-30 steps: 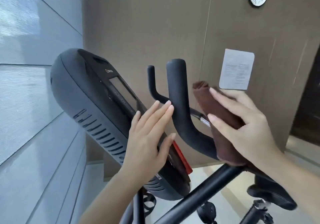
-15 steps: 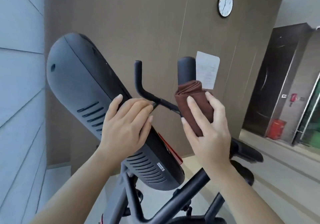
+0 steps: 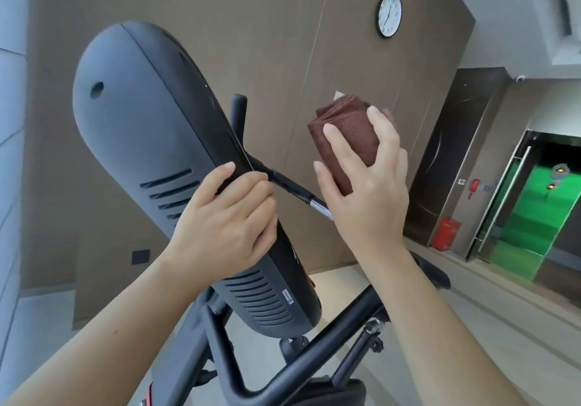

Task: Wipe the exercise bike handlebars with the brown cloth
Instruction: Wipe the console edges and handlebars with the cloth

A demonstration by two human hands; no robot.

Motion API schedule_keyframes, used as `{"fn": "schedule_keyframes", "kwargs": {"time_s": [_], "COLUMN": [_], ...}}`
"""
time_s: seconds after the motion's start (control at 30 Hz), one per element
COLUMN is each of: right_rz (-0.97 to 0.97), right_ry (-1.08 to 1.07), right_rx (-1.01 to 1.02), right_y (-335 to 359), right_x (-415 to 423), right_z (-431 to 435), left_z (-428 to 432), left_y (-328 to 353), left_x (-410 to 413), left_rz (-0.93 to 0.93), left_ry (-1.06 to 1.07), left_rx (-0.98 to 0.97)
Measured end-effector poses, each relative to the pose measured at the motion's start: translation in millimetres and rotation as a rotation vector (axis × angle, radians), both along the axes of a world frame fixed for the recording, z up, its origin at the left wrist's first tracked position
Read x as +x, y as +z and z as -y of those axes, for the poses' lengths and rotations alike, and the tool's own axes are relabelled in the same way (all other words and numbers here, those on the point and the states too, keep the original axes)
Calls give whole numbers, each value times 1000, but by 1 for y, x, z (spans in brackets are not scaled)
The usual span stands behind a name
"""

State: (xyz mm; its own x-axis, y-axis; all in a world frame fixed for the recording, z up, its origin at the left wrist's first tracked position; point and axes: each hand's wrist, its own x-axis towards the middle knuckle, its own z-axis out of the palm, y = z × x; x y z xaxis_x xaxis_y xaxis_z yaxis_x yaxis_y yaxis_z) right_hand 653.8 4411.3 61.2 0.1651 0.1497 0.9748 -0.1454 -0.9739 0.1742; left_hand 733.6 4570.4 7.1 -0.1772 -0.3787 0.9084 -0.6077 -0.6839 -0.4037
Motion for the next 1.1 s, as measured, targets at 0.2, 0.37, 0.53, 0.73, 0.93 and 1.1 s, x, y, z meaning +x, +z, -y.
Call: {"fn": "schedule_keyframes", "kwargs": {"time_s": [0.2, 0.37, 0.53, 0.73, 0.93, 1.1], "right_rz": [-40, 58, 199, 151, 65, 124], "right_ry": [-49, 34, 48, -117, -44, -29], "right_rx": [-101, 3, 224, 167, 159, 157], "right_y": [-63, -47, 5, -32, -52, 4], "right_x": [-11, -12, 12, 17, -3, 9], "right_z": [17, 5, -22, -14, -13, -36], "left_z": [-3, -4, -3, 0, -1, -1], "left_y": [-2, -1, -3, -4, -4, -4], "left_x": [4, 2, 2, 4, 1, 1], "left_rz": [27, 20, 11, 6, -8, -9], "left_ry": [23, 38, 41, 21, 23, 24], "left_rx": [45, 61, 59, 35, 38, 41]}}
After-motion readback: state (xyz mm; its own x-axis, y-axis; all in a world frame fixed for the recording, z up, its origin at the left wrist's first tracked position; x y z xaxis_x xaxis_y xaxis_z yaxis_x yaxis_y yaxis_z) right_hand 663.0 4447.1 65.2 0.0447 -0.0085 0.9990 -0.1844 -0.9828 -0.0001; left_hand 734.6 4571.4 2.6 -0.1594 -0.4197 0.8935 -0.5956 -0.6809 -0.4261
